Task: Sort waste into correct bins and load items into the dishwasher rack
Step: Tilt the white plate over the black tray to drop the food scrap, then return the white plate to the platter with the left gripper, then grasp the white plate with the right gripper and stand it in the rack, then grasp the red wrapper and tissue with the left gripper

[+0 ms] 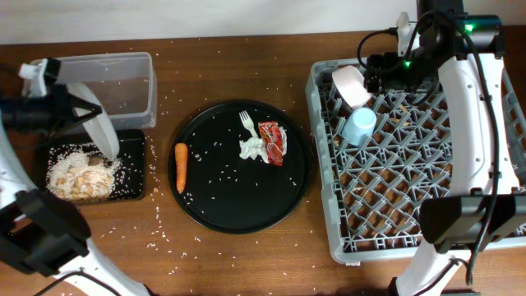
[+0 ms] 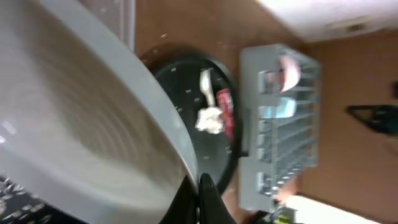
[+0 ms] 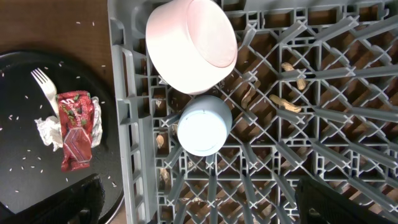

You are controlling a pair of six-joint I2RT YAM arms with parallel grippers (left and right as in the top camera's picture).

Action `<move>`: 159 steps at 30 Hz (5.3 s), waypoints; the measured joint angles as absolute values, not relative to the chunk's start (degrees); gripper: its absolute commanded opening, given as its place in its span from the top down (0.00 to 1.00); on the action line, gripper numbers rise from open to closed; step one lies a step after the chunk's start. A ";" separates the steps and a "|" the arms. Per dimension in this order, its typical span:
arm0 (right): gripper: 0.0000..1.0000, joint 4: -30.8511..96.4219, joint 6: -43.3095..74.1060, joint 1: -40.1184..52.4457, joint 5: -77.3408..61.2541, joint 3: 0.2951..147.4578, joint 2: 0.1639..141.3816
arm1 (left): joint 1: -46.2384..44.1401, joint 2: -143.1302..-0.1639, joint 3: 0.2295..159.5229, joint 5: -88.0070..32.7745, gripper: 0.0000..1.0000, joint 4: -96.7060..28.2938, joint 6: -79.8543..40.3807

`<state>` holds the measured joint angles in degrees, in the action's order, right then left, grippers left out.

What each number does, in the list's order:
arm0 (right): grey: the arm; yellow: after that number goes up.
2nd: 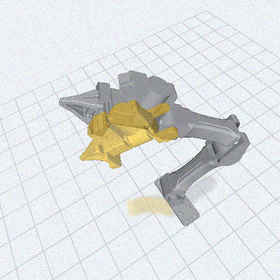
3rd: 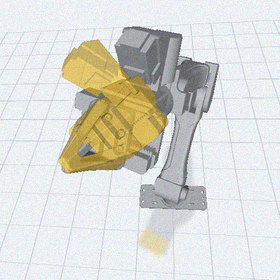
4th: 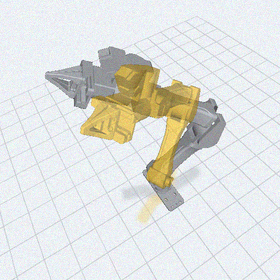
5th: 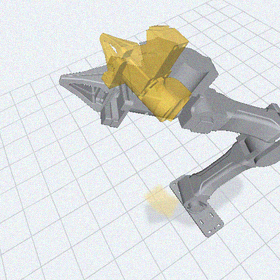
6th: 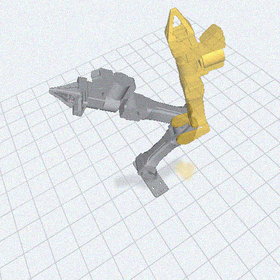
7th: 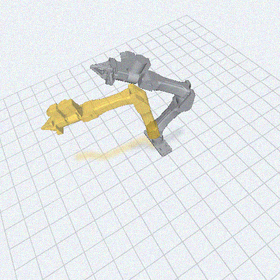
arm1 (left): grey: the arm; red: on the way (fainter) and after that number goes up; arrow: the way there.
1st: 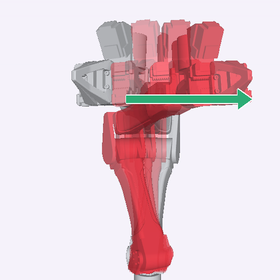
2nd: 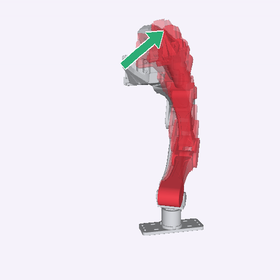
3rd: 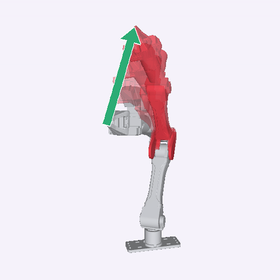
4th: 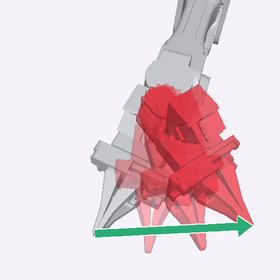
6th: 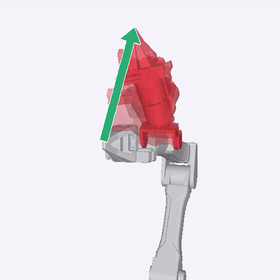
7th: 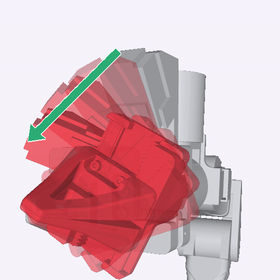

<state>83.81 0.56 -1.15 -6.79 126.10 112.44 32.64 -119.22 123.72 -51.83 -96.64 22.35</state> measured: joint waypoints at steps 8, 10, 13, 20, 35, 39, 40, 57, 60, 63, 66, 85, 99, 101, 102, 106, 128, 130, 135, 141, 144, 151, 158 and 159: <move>0.03 83.88 0.56 -1.15 -6.79 126.10 112.44 | 31.33 -119.17 120.44 -57.65 1.00 -96.57 24.45; 0.03 83.83 0.56 -1.15 -6.79 126.10 112.44 | 25.12 -118.39 121.03 -56.40 0.99 -96.07 24.25; 0.03 83.85 0.54 -1.15 -6.81 126.10 112.44 | 7.77 -116.18 121.64 -44.86 1.00 -93.71 19.03; 0.03 83.99 0.40 -1.15 -6.79 126.10 112.44 | -29.23 -116.88 113.62 -5.87 1.00 -79.61 3.05; 0.14 82.26 0.19 -0.84 -11.70 126.10 112.44 | -30.81 -121.69 118.45 0.01 0.46 -83.77 -1.39; 0.19 79.20 4.82 8.93 -14.90 125.73 112.60 | -17.82 -121.73 132.29 -3.01 0.39 -85.71 -5.85; 0.19 79.00 6.61 12.53 -14.66 125.14 112.88 | -12.69 -121.73 133.91 -4.56 0.39 -85.01 -6.61; 0.53 51.86 41.91 37.08 -8.49 89.45 120.18 | -2.15 -121.73 134.10 -7.09 0.39 -86.54 -7.33; 0.57 49.91 42.06 36.77 -9.17 89.43 120.22 | -2.15 -121.73 134.10 -7.09 0.39 -86.56 -7.33; 0.63 49.41 42.22 36.40 -10.44 89.41 121.05 | -2.17 -121.73 134.10 -6.76 0.39 -86.56 -7.33; 0.77 49.41 42.28 35.22 -11.94 89.38 122.34 | -2.17 -121.73 134.10 -6.39 0.39 -86.56 -7.33; 0.96 64.62 24.51 30.11 -0.80 109.10 108.16 | -2.15 -121.73 134.10 -5.69 0.37 -85.95 -7.33; 0.96 66.92 16.64 6.85 65.17 105.89 101.38 | -2.17 -121.73 134.10 -5.30 0.37 -82.81 -7.33; 0.96 64.16 16.01 6.35 65.84 104.18 104.86 | -2.15 -121.73 134.10 -5.30 0.37 -82.50 -7.33; 0.96 63.59 15.84 6.35 66.00 103.96 106.10 | -2.15 -121.73 134.10 -5.32 0.37 -82.43 -7.33; 0.96 62.92 15.77 6.35 64.38 103.94 108.12 | -2.15 -121.73 134.10 -5.30 0.37 -82.41 -7.33; 0.17 65.08 11.53 8.60 40.16 111.20 108.84 | -2.15 -121.73 134.10 -5.13 0.32 -82.43 -7.14; 0.17 67.72 10.17 12.73 32.64 118.83 107.13 | -2.17 -121.73 134.10 -5.13 0.31 -82.54 -7.14; 0.17 68.16 10.50 22.79 18.13 120.90 106.39 | -2.13 -121.73 134.10 -5.13 0.27 -82.94 -7.14; 0.15 68.82 15.44 24.10 3.44 120.03 114.96 | -3.88 -121.73 133.71 -8.14 0.27 -84.49 -0.58; 0.14 69.49 16.36 14.98 -2.66 120.88 113.86 | -11.62 -121.89 129.40 -10.63 0.19 -81.38 7.55; 0.14 79.55 14.13 -1.89 -9.96 121.34 111.44 | -29.12 -130.96 120.92 -7.79 0.01 -76.86 27.22; 0.15 80.44 13.04 -1.89 -10.68 121.34 111.42 | -34.33 -140.14 120.86 -2.28 0.01 -70.41 30.24; 0.14 80.55 12.88 -1.89 -10.68 121.34 111.42 | -34.26 -140.49 120.86 -1.45 0.01 -69.54 30.15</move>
